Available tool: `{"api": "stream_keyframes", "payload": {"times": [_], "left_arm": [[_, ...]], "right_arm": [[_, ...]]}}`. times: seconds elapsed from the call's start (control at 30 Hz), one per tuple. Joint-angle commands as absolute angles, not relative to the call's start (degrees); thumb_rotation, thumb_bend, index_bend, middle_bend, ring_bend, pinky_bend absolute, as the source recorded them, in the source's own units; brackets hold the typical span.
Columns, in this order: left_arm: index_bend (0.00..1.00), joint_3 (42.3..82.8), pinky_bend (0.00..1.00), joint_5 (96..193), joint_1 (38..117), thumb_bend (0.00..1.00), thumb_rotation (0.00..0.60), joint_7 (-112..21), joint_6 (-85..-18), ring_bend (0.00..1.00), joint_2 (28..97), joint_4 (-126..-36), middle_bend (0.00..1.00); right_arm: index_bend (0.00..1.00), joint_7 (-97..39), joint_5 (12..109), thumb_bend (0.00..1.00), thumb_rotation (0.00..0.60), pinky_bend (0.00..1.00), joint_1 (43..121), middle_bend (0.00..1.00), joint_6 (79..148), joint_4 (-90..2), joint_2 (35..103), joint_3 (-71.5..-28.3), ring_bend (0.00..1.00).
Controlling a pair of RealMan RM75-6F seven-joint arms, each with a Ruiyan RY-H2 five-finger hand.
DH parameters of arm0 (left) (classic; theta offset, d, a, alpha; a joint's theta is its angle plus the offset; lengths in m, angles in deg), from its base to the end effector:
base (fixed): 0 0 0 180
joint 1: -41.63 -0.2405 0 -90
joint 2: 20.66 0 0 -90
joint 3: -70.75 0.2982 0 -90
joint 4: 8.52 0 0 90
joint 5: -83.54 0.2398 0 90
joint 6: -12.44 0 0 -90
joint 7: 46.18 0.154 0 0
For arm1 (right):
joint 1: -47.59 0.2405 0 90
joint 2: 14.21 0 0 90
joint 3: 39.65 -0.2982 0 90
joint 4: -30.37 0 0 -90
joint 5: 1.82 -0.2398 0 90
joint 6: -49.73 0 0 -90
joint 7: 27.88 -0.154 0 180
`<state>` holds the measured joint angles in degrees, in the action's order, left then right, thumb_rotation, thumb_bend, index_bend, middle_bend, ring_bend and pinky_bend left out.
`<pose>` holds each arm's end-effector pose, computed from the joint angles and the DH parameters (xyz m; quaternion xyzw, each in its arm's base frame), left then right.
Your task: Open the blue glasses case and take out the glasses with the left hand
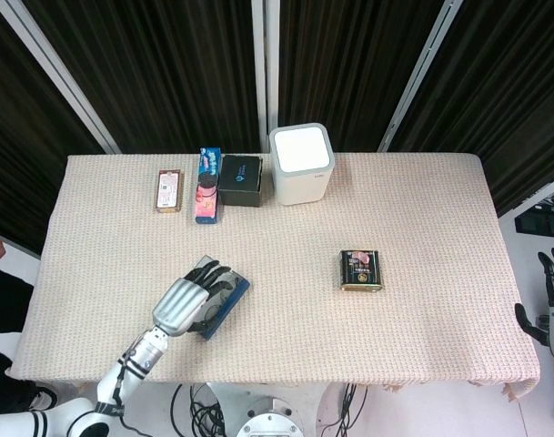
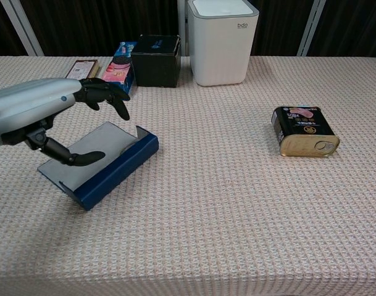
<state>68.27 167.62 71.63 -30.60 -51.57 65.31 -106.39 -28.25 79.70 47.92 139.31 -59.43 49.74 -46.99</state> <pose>-0.1763 0.2760 -0.0399 -0.7511 -0.3717 -0.4332 0.3319 -0.3844 -0.1841 0.1847 0.5288 -0.3664 0.3873 0.6604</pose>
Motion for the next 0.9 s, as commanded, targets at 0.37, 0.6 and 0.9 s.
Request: {"api": "stream_keyframes", "payload": {"times": [0.37, 0.6, 0.9], "left_arm": [[0.39, 64.3, 0.04, 155.1, 78.6, 0.4, 0.6, -25.0, -41.2, 0.0, 69.1, -104.4, 0.0], [0.37, 64.2, 0.04, 155.2, 79.7, 0.42, 0.6, -24.9, -41.6, 0.0, 70.3, -103.5, 0.0], [0.37, 63.7, 0.04, 152.3, 80.9, 0.47, 0.6, -23.8, -41.3, 0.0, 71.4, -101.5, 0.0]], "right_arm": [[0.0, -28.8, 78.9, 0.28, 0.6, 0.0, 48.0, 0.0, 138.7, -58.8, 49.7, -47.2, 0.0], [0.0, -29.2, 78.7, 0.28, 0.6, 0.0, 48.1, 0.0, 138.2, -58.4, 49.8, -47.2, 0.0], [0.0, -29.3, 78.8, 0.28, 0.6, 0.0, 48.0, 0.0, 138.3, -58.3, 49.9, -47.2, 0.0]]}}
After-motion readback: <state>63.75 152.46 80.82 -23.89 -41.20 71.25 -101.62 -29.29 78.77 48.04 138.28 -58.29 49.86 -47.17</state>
